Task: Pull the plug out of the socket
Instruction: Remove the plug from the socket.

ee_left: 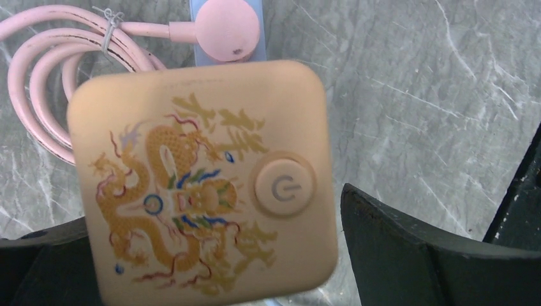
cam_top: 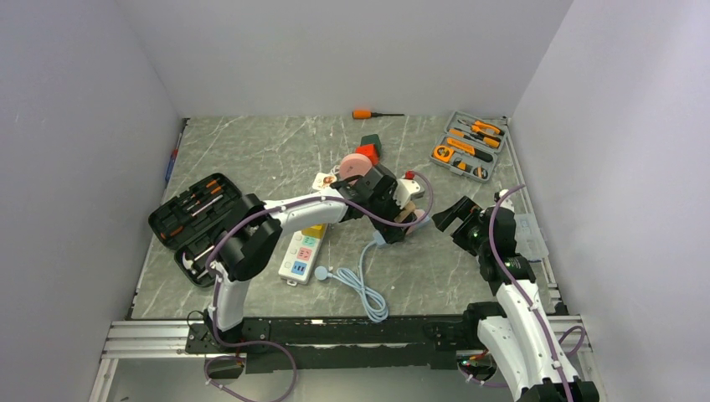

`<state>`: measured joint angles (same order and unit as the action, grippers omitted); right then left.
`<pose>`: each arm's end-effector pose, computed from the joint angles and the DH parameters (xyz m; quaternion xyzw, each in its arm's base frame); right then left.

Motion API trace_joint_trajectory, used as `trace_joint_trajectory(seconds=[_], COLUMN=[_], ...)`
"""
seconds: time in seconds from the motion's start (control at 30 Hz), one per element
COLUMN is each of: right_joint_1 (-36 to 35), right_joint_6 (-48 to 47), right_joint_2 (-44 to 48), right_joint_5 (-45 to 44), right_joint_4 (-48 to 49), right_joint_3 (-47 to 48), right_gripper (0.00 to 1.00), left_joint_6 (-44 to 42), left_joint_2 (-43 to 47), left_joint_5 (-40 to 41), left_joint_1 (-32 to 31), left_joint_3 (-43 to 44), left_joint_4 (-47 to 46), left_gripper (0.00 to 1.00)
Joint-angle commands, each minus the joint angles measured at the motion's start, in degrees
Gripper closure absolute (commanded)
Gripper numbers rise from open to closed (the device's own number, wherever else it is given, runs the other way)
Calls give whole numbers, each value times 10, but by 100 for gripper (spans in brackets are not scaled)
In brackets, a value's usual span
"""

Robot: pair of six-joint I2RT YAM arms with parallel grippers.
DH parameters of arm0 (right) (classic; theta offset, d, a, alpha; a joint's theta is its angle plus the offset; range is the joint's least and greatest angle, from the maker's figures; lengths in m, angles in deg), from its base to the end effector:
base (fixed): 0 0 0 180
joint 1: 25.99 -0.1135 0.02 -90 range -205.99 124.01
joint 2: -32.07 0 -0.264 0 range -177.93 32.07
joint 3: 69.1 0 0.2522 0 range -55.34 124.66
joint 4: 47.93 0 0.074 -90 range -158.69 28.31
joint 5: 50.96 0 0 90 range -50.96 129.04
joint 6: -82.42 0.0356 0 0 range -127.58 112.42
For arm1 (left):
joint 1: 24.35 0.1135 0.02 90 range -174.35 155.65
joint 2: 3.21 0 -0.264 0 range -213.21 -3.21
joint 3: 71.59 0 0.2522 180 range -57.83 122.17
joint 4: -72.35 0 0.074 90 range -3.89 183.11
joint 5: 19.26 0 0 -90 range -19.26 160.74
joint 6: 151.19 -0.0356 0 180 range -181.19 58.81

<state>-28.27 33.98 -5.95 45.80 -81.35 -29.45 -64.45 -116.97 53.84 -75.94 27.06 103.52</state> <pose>0.1568 0.0104 0.2257 0.2661 0.8311 0.2291 0.4312 0.2681 -0.3548 0.2113 0.4714 0.7896 -0.2752 0.2802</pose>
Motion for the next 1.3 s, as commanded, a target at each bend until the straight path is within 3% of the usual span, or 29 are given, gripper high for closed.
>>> trace_joint_trajectory(seconds=[0.0, 0.3, 0.4, 0.5, 0.6, 0.77, 0.93, 1.27], right_joint_1=[2, 3, 2, 2, 2, 3, 4, 11], right_joint_6=[-7, -9, -7, -5, 0, 11, 37, 89], right_joint_2=[11, 11, 13, 14, 12, 9, -4, -1], right_joint_5=[-11, -10, -12, -13, -14, -24, -17, 12], right_joint_4=[9, 10, 7, 7, 7, 1, 13, 91], right_joint_3=[16, 11, 9, 7, 7, 8, 9, -4], right_gripper=[0, 0, 0, 1, 1, 2, 3, 8], left_joint_6=[25, 28, 24, 28, 29, 62, 85, 135], left_joint_2=[-17, -46, -52, -52, -52, -38, -15, 50], left_joint_5=[21, 33, 12, 12, 19, 42, 67, 56], left_joint_1=[-5, -5, -6, -7, -9, -8, 7, 39], left_joint_3=[24, 34, 46, 53, 65, 102, 163, 161], left_joint_4=[-41, -70, -70, -67, -57, -32, -1, 29], left_gripper=[1, 2, 24, 56, 73, 75, 84, 90])
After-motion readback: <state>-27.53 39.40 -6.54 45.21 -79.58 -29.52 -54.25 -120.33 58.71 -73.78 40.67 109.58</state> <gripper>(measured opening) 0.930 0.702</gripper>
